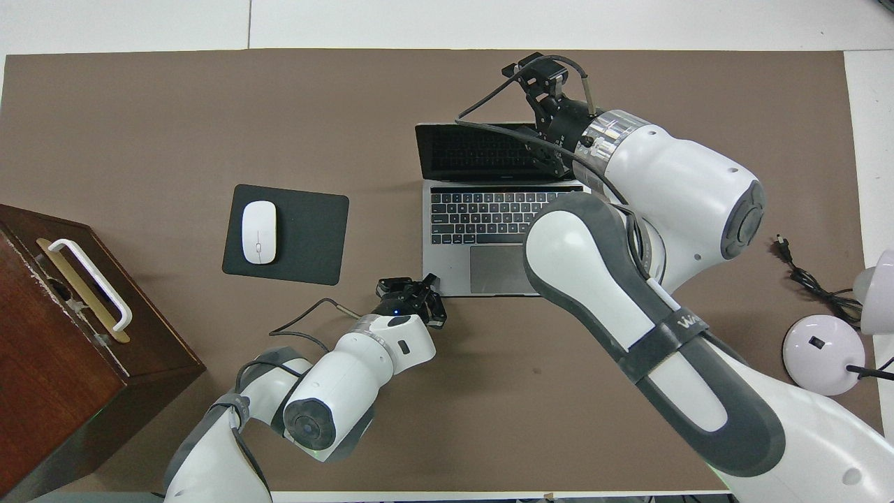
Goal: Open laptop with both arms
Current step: 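Push the lid open with the right gripper, sweeping it away from the robot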
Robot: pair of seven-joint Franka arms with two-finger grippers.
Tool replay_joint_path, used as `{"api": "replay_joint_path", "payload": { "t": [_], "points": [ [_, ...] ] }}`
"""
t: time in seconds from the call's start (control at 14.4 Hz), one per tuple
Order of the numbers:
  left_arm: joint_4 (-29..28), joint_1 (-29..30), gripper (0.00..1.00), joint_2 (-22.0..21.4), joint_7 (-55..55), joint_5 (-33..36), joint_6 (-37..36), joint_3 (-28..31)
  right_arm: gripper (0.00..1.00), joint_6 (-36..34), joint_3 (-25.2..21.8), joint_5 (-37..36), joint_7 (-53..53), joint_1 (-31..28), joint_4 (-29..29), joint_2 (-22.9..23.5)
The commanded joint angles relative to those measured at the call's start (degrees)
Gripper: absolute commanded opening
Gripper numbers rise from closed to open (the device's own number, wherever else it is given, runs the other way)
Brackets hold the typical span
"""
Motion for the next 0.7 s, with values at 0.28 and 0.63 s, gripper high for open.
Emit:
{"api": "replay_joint_path", "payload": {
  "t": [0.28,0.63],
  "points": [
    [1.42,-0.48,0.00,3.47,1.16,-1.02,0.57,1.04,1.00,-10.49,0.18,-1.05,2.80,-2.50,8.70,2.06],
    [3.09,0.23,0.00,3.12,0.12,-4.00,0.49,0.95,1.00,-22.35,-1.41,-6.39,7.36,-4.26,15.20,2.06]
  ]
}}
